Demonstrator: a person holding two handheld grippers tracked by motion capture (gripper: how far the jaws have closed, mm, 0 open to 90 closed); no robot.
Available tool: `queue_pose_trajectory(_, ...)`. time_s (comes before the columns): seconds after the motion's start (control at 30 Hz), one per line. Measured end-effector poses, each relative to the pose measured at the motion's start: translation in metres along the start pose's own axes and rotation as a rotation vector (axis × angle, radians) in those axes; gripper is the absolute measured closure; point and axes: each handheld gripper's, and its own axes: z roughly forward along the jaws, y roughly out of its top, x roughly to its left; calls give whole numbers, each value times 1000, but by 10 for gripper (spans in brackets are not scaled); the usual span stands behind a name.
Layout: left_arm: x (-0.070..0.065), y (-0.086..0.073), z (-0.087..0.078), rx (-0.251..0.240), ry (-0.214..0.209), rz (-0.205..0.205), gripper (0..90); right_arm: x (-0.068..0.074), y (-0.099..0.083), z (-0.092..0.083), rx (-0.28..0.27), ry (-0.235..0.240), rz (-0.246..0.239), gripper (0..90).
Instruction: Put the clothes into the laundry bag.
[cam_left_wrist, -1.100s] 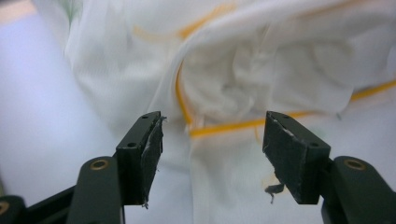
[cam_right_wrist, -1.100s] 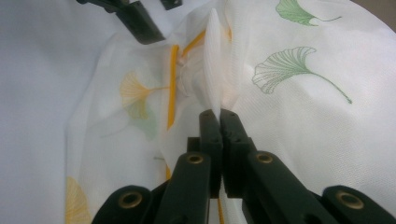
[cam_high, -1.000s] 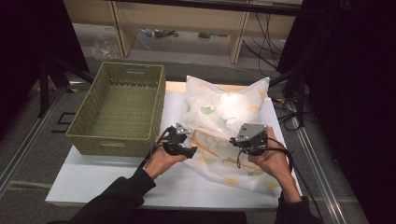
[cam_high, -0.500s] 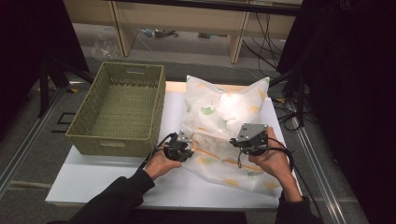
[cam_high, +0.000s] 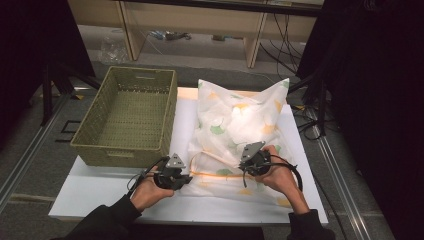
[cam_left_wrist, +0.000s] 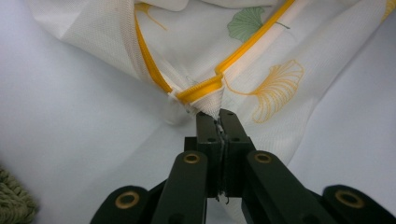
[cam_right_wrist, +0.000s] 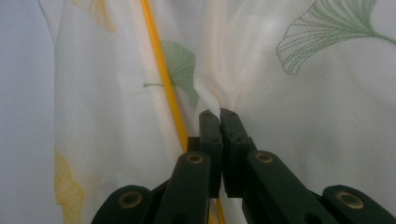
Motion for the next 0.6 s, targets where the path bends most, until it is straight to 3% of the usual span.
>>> queue_pose_trajectory(0.17,-1,-1,2,0,-2,-13,880,0,-6,16,57,34,2,899)
queue_pose_trajectory(0.47,-1,0,1,0,3,23,879,-14,-9,38,58,-28,58,900)
queue_pose_trajectory(0.5,-1,-1,1,6,1,19,879,-18,-9,39,39,-42,19,899)
queue_pose_trajectory(0.53,-1,0,1,12,0,24,879,-18,-9,39,38,-70,49,900)
queue_pose_trajectory(0.6,-1,0,2,15,1,23,880,-22,-10,41,44,-83,66,900)
